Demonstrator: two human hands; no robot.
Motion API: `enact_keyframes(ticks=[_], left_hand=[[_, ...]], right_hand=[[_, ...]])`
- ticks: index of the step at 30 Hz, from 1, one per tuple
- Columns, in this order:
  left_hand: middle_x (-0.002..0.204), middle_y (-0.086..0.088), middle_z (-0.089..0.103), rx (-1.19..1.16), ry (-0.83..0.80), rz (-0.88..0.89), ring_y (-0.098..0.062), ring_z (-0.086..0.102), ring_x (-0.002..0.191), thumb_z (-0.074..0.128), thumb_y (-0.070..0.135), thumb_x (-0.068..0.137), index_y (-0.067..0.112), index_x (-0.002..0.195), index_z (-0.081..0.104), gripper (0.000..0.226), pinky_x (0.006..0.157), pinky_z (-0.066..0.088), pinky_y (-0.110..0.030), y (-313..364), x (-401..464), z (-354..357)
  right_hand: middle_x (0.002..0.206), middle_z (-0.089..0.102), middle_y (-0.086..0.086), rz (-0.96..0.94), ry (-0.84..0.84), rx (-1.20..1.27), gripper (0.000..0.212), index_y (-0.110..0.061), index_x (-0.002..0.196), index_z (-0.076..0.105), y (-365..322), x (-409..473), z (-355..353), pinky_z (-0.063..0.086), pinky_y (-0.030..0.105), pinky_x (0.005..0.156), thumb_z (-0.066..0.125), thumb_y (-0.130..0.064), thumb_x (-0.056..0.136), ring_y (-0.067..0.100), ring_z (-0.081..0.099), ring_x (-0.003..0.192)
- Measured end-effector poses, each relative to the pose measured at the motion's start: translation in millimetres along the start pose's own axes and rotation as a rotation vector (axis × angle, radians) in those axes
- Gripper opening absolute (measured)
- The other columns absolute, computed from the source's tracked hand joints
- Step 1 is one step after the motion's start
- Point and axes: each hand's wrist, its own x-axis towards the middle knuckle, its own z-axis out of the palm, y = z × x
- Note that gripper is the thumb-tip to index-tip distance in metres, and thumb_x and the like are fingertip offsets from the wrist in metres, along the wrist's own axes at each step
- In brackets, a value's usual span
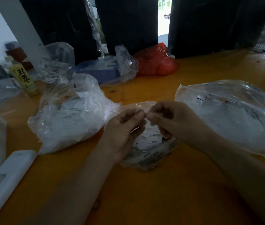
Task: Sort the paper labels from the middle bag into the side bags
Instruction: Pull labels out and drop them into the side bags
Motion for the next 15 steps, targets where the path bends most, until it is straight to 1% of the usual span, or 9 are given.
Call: enact_keyframes(ticks=[1, 3, 6, 7, 9, 11, 12, 13, 15], left_hand=[[0.096, -0.007, 0.076, -0.014, 0.015, -0.003, -0.012, 0.074, 0.081, 0.083, 0.016, 0.072, 0.012, 0.097, 0.078, 0.025, 0.072, 0.060, -0.025, -0.2, 0.0, 0.2], [0.097, -0.007, 0.079, -0.007, 0.035, -0.005, -0.013, 0.075, 0.083, 0.082, 0.018, 0.074, 0.012, 0.100, 0.075, 0.028, 0.070, 0.061, -0.025, 0.2, -0.7, 1.2], [0.109, -0.004, 0.080, 0.096, 0.008, -0.021, -0.013, 0.077, 0.092, 0.086, 0.032, 0.070, 0.015, 0.103, 0.075, 0.039, 0.064, 0.059, -0.022, 2.5, -3.5, 2.9], [0.113, -0.002, 0.079, 0.143, -0.009, -0.036, -0.013, 0.077, 0.095, 0.086, 0.036, 0.070, 0.017, 0.106, 0.076, 0.042, 0.062, 0.057, -0.021, 2.5, -4.3, 3.0], [0.111, 0.000, 0.079, 0.198, -0.007, -0.046, -0.011, 0.077, 0.095, 0.084, 0.036, 0.073, 0.017, 0.107, 0.078, 0.039, 0.058, 0.054, -0.018, 1.4, -4.8, 2.9], [0.106, -0.002, 0.080, 0.163, 0.041, -0.031, -0.011, 0.077, 0.092, 0.082, 0.028, 0.072, 0.015, 0.102, 0.078, 0.033, 0.056, 0.053, -0.016, 0.9, -3.4, 2.2], [0.104, -0.004, 0.081, 0.109, 0.064, -0.023, -0.012, 0.078, 0.091, 0.082, 0.022, 0.072, 0.012, 0.102, 0.076, 0.032, 0.057, 0.054, -0.015, 1.3, -2.3, 1.3], [0.102, -0.007, 0.081, 0.032, 0.078, -0.016, -0.014, 0.079, 0.090, 0.080, 0.016, 0.072, 0.009, 0.102, 0.074, 0.031, 0.059, 0.056, -0.015, 2.1, -1.0, 0.3], [0.100, -0.014, 0.080, -0.124, 0.084, -0.003, -0.020, 0.080, 0.091, 0.077, 0.007, 0.073, 0.002, 0.102, 0.072, 0.029, 0.065, 0.060, -0.016, 4.1, 1.2, -2.2]], right_hand=[[0.077, 0.071, 0.003, -0.019, 0.032, -0.042, 0.021, -0.022, 0.093, 0.068, 0.6, 0.0, 0.2, 0.050, 0.025, 0.053, 0.063, -0.042, 0.095, 0.012, 0.060, 0.053], [0.071, 0.070, -0.004, -0.038, 0.110, -0.119, 0.017, -0.022, 0.089, 0.066, 2.3, 0.3, 1.2, 0.048, 0.021, 0.053, 0.061, -0.035, 0.099, 0.009, 0.059, 0.050], [0.065, 0.066, -0.021, -0.065, 0.174, -0.260, 0.018, -0.027, 0.084, 0.064, 2.9, 0.6, 2.8, 0.044, 0.013, 0.050, 0.060, -0.037, 0.099, 0.003, 0.059, 0.049], [0.066, 0.066, -0.023, -0.068, 0.174, -0.299, 0.019, -0.028, 0.084, 0.064, 2.7, 0.7, 3.7, 0.044, 0.012, 0.049, 0.059, -0.038, 0.099, 0.002, 0.059, 0.050], [0.068, 0.065, -0.026, -0.051, 0.153, -0.300, 0.025, -0.029, 0.083, 0.063, 3.8, 1.4, 5.3, 0.043, 0.010, 0.049, 0.052, -0.044, 0.101, 0.001, 0.061, 0.052], [0.072, 0.067, -0.021, 0.004, 0.152, -0.304, 0.035, -0.031, 0.086, 0.063, 8.1, 3.2, 6.7, 0.044, 0.011, 0.050, 0.041, -0.050, 0.103, 0.001, 0.063, 0.059], [0.074, 0.067, -0.016, 0.014, 0.146, -0.392, 0.035, -0.030, 0.089, 0.064, 12.0, 4.2, 6.4, 0.045, 0.012, 0.051, 0.038, -0.050, 0.104, 0.001, 0.063, 0.064], [0.080, 0.067, -0.014, 0.001, 0.127, -0.549, 0.031, -0.030, 0.095, 0.065, 16.1, 5.5, 5.4, 0.044, 0.013, 0.054, 0.040, -0.046, 0.105, 0.003, 0.063, 0.070], [0.107, 0.067, -0.009, -0.026, 0.049, -0.846, 0.021, -0.028, 0.112, 0.067, 22.9, 8.3, 5.1, 0.044, 0.019, 0.072, 0.049, -0.034, 0.104, 0.008, 0.062, 0.090]])
